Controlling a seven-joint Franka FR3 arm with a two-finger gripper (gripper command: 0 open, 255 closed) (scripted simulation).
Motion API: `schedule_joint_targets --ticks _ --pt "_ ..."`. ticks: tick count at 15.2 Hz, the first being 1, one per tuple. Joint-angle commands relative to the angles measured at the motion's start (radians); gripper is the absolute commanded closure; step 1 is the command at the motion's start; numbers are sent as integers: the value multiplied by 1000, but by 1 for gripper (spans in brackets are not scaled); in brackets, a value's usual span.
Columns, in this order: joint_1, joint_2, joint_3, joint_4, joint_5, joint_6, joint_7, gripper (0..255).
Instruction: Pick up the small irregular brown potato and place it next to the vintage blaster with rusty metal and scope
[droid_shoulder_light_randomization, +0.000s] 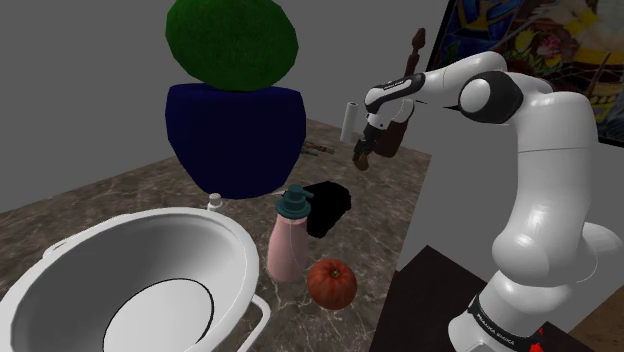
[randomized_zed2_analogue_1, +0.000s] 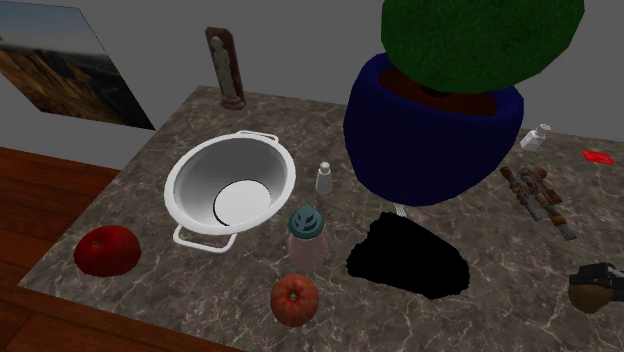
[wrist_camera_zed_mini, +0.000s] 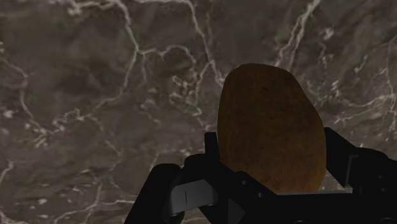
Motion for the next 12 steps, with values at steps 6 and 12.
schedule_joint_targets --ticks 6,12 --pt "-2 2 -1 -1 0 -4 -1 0" --pt "-14 -46 -8 49 -10 -102 7 0"
